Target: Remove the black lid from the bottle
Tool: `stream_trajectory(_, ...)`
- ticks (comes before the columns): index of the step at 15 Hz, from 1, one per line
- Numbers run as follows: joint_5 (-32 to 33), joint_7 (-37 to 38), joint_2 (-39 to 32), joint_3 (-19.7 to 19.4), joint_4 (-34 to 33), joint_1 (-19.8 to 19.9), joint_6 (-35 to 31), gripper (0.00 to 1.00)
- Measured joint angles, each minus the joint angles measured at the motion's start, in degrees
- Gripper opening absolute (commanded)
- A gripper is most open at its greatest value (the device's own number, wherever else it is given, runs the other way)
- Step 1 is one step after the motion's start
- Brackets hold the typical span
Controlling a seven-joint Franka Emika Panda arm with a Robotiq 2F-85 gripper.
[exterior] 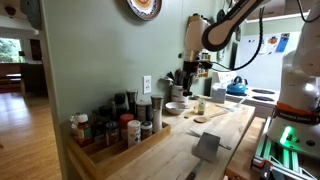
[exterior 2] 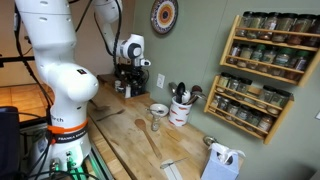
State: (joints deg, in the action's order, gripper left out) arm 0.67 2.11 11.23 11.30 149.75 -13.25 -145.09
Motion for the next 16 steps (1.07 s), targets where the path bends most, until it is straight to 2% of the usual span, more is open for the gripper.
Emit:
stream_trajectory(3,-2.74,-1.83,-0.03,-0.04,-1.21,-0.80,3.04,0.56)
stream_trajectory(4,-2.88,-2.08,-0.03,-0.11,-1.38,-0.79,3.30,0.31)
stream_trajectory(9,-3.97,-2.60,-1.00,-0.14,-0.77,-0.78,1.45,0.31)
stream_trajectory(12,-6.05,-4.48,-4.44,-0.12,1.58,-0.85,-5.23,0.31)
stream_trajectory(16,-6.52,-4.76,-11.19,-0.06,4.44,-0.80,-17.51,0.31)
